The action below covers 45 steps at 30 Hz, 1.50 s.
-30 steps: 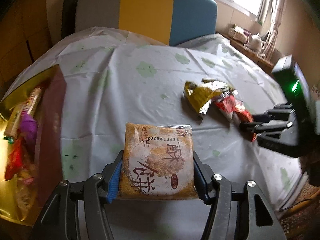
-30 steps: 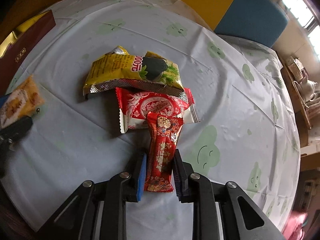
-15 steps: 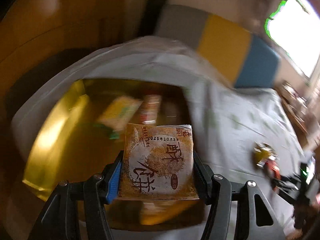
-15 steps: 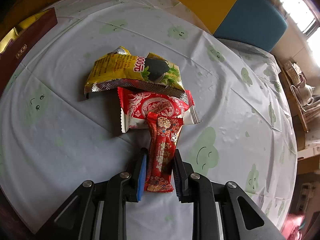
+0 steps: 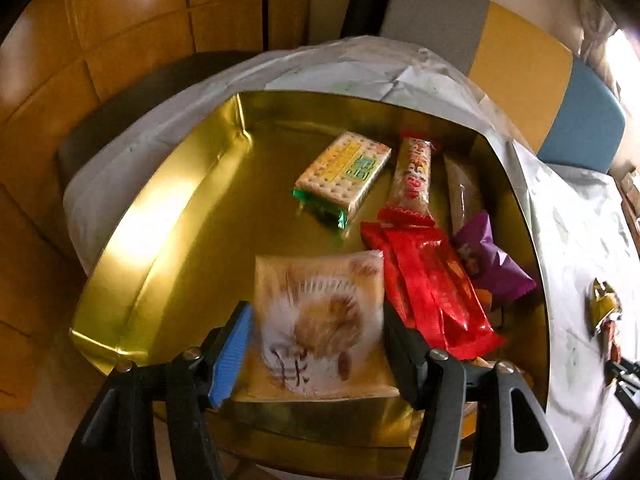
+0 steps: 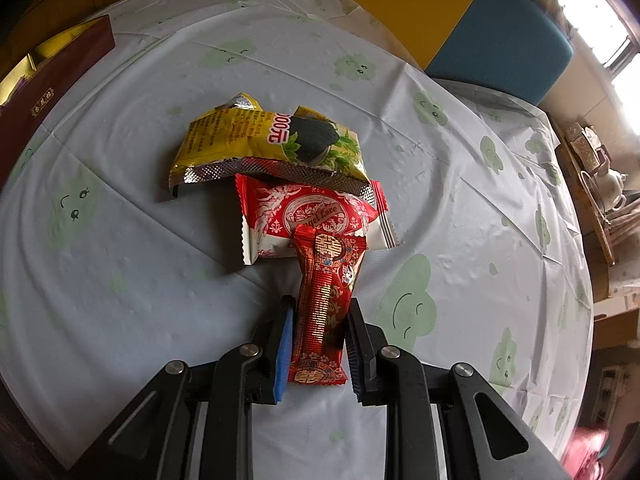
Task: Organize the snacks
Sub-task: 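Carry the pastry bag into the gold tin and open the left gripper, then carry the red candy bar into the gold tin and open the right gripper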
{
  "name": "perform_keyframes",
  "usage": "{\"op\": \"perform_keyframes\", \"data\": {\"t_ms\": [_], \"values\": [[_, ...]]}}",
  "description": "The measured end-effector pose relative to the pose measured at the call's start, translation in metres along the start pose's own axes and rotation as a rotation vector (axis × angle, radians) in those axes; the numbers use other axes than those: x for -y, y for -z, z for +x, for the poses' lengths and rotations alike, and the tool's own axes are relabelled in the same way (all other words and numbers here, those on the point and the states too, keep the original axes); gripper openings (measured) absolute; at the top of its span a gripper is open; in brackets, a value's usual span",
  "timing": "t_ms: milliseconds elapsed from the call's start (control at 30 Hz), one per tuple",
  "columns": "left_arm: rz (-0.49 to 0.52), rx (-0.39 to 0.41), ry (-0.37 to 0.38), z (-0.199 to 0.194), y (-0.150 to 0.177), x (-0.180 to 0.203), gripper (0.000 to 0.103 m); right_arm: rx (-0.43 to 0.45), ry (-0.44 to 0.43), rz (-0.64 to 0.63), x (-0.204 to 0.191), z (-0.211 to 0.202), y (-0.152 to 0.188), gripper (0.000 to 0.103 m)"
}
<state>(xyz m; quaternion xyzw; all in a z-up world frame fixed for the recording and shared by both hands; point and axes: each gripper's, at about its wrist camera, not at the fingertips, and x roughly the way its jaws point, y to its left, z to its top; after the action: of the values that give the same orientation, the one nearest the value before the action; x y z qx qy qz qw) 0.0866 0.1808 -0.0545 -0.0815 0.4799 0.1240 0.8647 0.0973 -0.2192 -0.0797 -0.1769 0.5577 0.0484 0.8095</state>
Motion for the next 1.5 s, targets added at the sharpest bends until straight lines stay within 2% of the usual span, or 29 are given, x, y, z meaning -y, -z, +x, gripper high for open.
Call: {"op": "perform_keyframes", "data": {"t_ms": [67, 333, 533, 933, 1100, 1267, 1500], "values": [[0.021, 0.029, -0.014, -0.007, -0.001, 0.005, 0.070, 0.001, 0.002, -0.001, 0.000, 0.000, 0.000, 0.024], [0.057, 0.136, -0.017, -0.046, -0.007, 0.016, 0.070, 0.002, 0.003, -0.002, 0.000, 0.000, 0.000, 0.024], [0.078, 0.169, 0.000, -0.065, -0.005, 0.023, 0.070, 0.004, 0.010, -0.005, -0.002, -0.001, 0.001, 0.024], [0.099, 0.191, 0.016, -0.076, -0.002, 0.027, 0.070, -0.016, -0.010, -0.003, -0.001, -0.003, 0.001, 0.024], [0.055, 0.206, 0.014, -0.079, -0.003, 0.015, 0.070, -0.051, -0.125, 0.017, -0.001, -0.012, -0.001, 0.023], [0.037, 0.214, 0.000, -0.078, -0.004, 0.006, 0.070, 0.017, -0.243, -0.011, -0.026, -0.044, -0.007, 0.023], [0.022, 0.226, -0.017, -0.081, -0.003, -0.005, 0.070, 0.143, -0.426, -0.111, -0.097, -0.085, -0.041, 0.023]]}}
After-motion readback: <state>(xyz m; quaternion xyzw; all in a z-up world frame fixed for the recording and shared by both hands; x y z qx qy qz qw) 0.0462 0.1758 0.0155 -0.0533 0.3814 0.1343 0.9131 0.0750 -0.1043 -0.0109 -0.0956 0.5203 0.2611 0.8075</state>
